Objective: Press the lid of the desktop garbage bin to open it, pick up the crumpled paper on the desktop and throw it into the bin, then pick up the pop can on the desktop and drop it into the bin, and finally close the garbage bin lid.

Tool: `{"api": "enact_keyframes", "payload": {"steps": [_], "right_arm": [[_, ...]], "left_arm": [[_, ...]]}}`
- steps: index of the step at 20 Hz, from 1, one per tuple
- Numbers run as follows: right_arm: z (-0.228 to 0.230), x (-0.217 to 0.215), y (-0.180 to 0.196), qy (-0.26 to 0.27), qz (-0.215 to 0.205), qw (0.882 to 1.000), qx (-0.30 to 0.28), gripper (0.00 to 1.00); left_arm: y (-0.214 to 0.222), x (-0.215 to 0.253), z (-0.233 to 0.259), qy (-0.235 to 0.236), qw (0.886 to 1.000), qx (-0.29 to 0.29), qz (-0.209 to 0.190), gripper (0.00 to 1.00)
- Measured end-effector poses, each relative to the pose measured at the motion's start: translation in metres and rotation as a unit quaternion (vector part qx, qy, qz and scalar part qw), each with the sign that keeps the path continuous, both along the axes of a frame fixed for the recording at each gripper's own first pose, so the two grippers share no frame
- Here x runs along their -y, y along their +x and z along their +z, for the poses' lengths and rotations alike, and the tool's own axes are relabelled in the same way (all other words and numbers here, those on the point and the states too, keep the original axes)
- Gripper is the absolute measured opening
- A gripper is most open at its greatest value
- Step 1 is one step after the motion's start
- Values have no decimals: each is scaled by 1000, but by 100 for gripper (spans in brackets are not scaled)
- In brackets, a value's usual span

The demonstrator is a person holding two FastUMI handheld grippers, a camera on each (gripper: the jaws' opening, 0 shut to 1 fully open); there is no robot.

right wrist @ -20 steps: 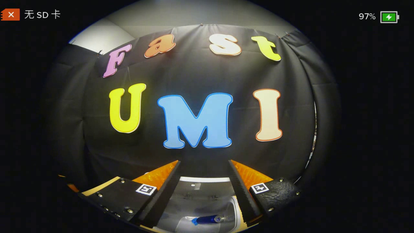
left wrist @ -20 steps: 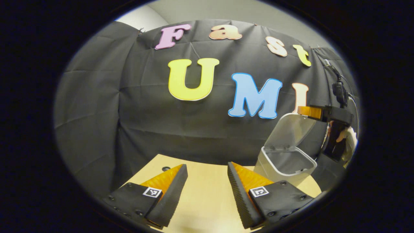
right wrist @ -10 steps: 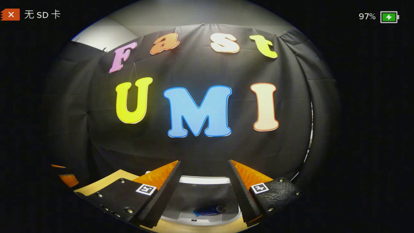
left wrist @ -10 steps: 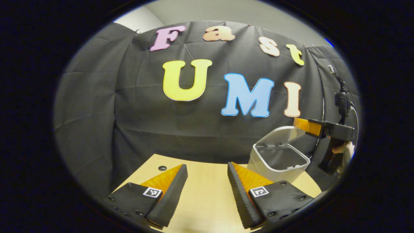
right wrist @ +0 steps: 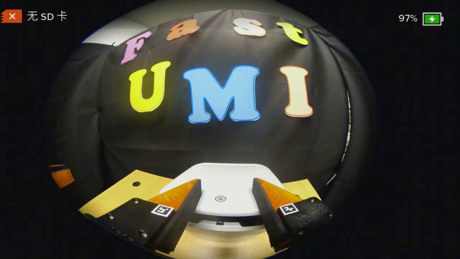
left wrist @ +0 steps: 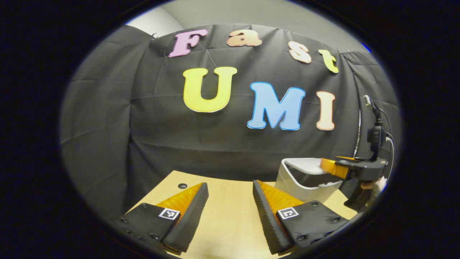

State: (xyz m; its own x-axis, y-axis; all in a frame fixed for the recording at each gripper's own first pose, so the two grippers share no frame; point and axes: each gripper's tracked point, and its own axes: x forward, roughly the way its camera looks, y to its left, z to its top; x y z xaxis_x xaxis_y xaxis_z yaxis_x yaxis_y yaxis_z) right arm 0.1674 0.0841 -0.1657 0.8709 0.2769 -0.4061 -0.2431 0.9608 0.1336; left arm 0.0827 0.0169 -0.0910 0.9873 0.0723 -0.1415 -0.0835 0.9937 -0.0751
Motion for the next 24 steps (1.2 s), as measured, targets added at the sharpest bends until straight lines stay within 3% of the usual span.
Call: {"api": "enact_keyframes", "payload": {"steps": [7,19,24], "right_arm": [[-23,-2,-7,-22,2,1000,-6,92],[-28,-2,-10,-7,-16,999,36,94],[-32,-1,-12,-2,-14,999,29,95]], "left_arm": [[-3,2,-2,3,1000,-4,1,81],[-8,12,-8,4,1000,-11,-7,81],[-15,10,-9,2,1000,-11,-4,81]]}}
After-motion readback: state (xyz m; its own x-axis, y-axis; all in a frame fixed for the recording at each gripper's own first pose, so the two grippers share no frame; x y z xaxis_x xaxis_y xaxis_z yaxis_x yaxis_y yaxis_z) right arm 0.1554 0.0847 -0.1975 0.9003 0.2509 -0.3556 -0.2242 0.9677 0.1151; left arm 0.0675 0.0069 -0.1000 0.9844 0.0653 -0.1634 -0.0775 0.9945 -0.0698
